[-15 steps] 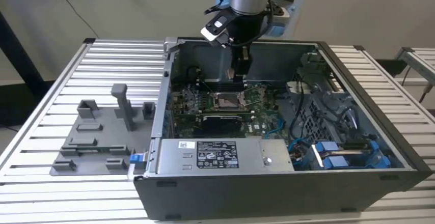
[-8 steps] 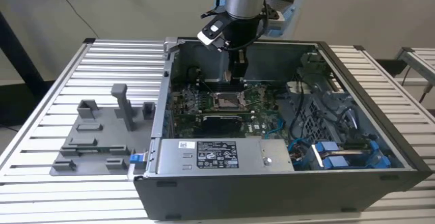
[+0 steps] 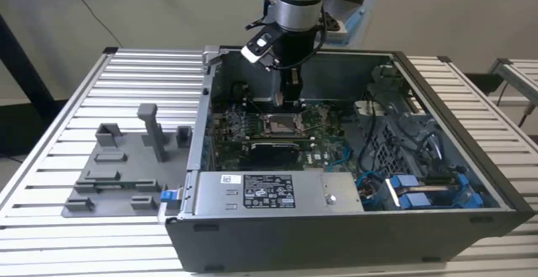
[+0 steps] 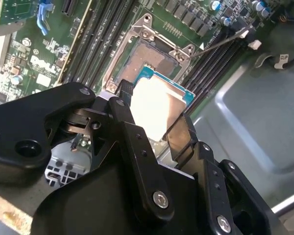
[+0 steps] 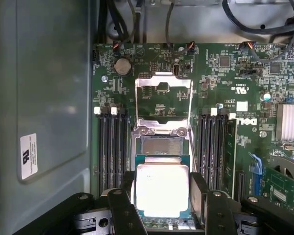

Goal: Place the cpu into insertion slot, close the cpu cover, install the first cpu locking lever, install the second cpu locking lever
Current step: 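Place the cpu into insertion slot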

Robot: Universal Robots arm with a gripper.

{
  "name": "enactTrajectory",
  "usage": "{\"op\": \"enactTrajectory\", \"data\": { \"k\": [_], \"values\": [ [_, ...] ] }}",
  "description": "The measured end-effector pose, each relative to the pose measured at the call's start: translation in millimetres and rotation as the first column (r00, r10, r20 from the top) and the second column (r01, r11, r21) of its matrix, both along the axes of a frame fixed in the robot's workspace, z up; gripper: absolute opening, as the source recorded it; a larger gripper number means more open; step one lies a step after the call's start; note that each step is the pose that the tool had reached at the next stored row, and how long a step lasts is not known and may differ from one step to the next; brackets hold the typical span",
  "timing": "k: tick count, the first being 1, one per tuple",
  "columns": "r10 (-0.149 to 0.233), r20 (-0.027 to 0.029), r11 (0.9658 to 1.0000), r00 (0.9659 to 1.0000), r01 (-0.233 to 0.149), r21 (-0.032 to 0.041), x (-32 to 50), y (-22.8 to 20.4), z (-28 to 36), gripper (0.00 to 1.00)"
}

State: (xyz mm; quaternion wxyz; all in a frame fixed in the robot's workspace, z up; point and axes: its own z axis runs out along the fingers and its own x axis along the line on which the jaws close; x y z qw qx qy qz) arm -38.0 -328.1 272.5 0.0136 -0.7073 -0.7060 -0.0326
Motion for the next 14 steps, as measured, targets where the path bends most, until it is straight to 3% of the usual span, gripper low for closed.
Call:
{"op": "enactTrajectory", "data": {
  "k": [14],
  "values": [
    [0.0, 0.0024, 1.0, 1.0, 0.0, 0.0002, -0.6, 0.6, -19.8, 0.54]
  ]
}}
